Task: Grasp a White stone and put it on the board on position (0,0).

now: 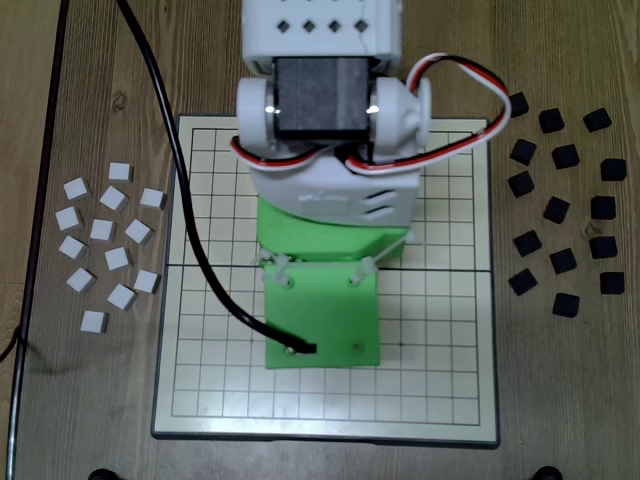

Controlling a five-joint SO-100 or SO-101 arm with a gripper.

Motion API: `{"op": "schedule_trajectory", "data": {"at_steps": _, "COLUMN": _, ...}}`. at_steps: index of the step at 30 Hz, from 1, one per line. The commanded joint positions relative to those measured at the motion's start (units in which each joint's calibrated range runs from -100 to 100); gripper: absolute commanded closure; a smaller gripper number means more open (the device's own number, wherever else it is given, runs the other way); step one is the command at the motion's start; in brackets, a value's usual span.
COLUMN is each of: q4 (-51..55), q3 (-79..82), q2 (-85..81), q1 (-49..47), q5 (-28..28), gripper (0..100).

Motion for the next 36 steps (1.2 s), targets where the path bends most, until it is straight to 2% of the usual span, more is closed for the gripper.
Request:
{"op": "schedule_trajectory", "data": {"at_steps": 1, "q4": -3.04, "q3": 1.52, "q2": -2.84, "q1": 0.84, "q5": 0.29, "gripper": 94}}
{"op": "schedule_trajectory", "data": {"at_steps": 36, "q4": -3.95, "q3": 6.55, "q2": -6.49, "q1": 3.11, "q5": 1.9, "gripper": 94}}
